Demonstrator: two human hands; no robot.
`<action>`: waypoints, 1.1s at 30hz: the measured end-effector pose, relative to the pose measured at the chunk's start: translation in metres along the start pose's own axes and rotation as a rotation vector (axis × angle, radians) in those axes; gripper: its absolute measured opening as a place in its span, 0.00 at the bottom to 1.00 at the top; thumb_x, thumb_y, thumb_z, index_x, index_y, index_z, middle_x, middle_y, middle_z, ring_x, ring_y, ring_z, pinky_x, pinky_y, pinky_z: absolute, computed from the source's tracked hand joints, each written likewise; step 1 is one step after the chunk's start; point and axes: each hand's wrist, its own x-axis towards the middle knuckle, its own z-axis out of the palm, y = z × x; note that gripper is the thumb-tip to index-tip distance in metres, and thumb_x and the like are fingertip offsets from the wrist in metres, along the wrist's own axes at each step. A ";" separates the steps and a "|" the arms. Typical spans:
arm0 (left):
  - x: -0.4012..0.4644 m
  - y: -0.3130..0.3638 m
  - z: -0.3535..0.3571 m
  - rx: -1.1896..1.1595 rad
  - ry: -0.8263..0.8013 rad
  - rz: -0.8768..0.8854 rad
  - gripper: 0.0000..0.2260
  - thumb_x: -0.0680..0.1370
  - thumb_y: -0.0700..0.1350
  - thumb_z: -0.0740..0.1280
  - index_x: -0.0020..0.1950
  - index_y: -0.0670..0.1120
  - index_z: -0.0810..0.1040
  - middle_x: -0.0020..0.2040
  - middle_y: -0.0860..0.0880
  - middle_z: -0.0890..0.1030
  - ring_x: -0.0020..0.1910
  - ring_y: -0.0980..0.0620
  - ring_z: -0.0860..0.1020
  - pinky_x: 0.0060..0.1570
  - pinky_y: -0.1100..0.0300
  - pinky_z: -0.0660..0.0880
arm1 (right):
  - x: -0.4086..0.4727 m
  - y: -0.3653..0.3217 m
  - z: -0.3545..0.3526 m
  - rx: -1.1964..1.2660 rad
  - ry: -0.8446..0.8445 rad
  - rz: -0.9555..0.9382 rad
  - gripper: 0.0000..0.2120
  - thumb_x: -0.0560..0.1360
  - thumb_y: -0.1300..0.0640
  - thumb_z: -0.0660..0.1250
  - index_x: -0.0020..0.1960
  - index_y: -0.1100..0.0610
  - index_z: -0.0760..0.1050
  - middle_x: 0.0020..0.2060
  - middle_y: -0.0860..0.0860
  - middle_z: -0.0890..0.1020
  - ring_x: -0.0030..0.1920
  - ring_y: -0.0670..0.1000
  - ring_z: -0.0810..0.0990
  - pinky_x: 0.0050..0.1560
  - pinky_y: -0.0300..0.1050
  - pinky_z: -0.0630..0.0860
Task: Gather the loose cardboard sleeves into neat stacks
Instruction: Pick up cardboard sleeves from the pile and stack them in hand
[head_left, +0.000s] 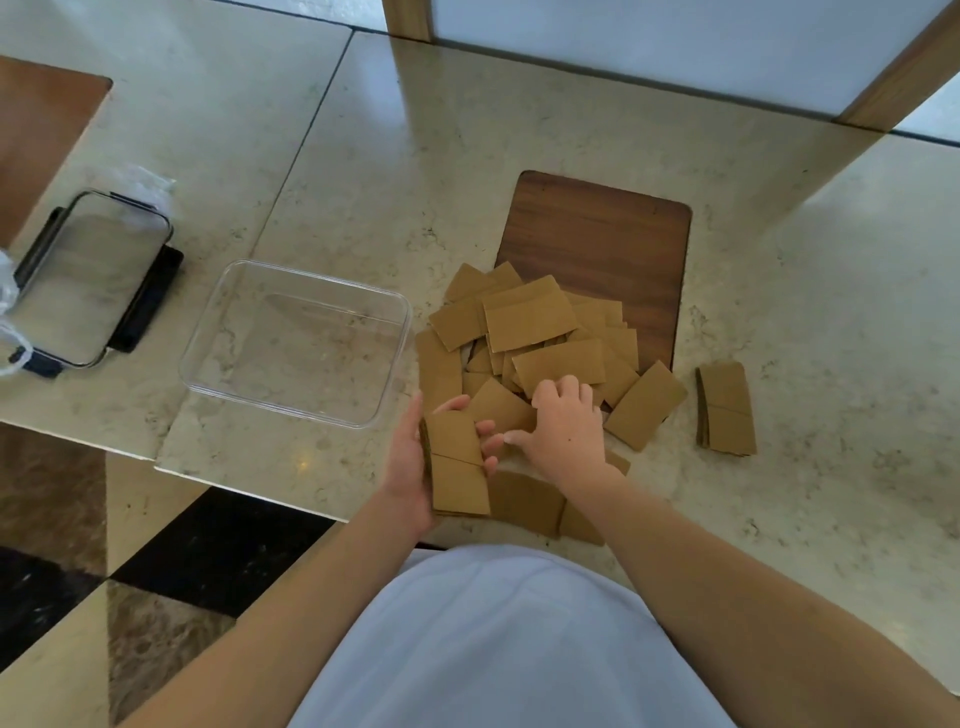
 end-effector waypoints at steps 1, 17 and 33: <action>-0.001 0.000 0.000 0.031 0.003 0.001 0.23 0.79 0.62 0.67 0.67 0.48 0.79 0.52 0.36 0.83 0.45 0.39 0.84 0.42 0.47 0.82 | 0.000 -0.001 0.001 0.052 -0.013 0.023 0.23 0.71 0.39 0.76 0.54 0.51 0.70 0.51 0.48 0.72 0.54 0.52 0.70 0.57 0.50 0.74; 0.000 -0.015 0.023 0.310 0.166 0.054 0.19 0.82 0.60 0.66 0.64 0.47 0.80 0.49 0.39 0.85 0.43 0.42 0.85 0.38 0.48 0.84 | -0.064 -0.004 -0.019 0.524 0.090 -0.002 0.07 0.81 0.54 0.68 0.45 0.53 0.76 0.39 0.45 0.76 0.38 0.43 0.77 0.38 0.34 0.72; -0.001 -0.015 0.026 0.195 0.027 -0.035 0.15 0.80 0.50 0.70 0.65 0.48 0.78 0.51 0.37 0.80 0.45 0.40 0.82 0.42 0.45 0.81 | -0.069 0.090 -0.005 0.054 -0.163 0.166 0.44 0.69 0.37 0.77 0.77 0.50 0.64 0.73 0.52 0.64 0.74 0.58 0.61 0.75 0.56 0.63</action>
